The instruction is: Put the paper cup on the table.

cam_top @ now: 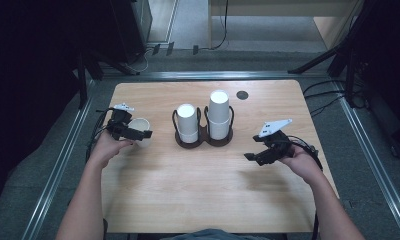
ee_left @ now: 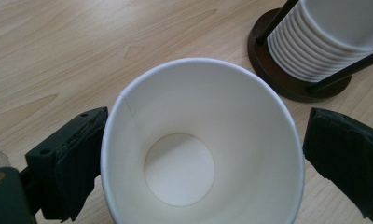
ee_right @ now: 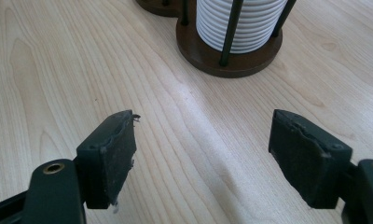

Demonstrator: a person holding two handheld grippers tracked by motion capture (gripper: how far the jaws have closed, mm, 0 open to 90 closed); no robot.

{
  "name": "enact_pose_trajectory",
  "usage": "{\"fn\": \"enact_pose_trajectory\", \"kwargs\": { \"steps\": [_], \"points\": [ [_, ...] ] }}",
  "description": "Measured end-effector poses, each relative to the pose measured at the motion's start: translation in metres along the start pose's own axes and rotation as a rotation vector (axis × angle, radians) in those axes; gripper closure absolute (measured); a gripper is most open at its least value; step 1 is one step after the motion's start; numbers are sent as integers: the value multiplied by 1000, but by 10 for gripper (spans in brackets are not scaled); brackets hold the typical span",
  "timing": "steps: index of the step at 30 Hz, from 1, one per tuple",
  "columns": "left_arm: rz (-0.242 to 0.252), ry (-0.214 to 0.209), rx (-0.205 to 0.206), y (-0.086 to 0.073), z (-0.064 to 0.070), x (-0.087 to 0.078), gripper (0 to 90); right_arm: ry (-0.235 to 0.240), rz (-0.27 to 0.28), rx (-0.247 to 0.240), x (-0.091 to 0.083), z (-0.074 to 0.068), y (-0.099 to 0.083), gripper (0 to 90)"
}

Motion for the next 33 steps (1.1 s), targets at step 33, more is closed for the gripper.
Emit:
{"fn": "enact_pose_trajectory", "kwargs": {
  "steps": [33],
  "points": [
    [74, -14, 20, 31, 25, -42, 0, -5, -32, -33, 3, -3, -4, 232]
  ]
}}
Point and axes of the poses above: each handheld gripper's, and its own axes: x roughly forward along the jaws, y roughly out of its top, z roughly to its right, the point moved 10 cm from there along x, roughly forward along the jaws, and after that the axes turned 1 degree about x, right-handed, at the moved point
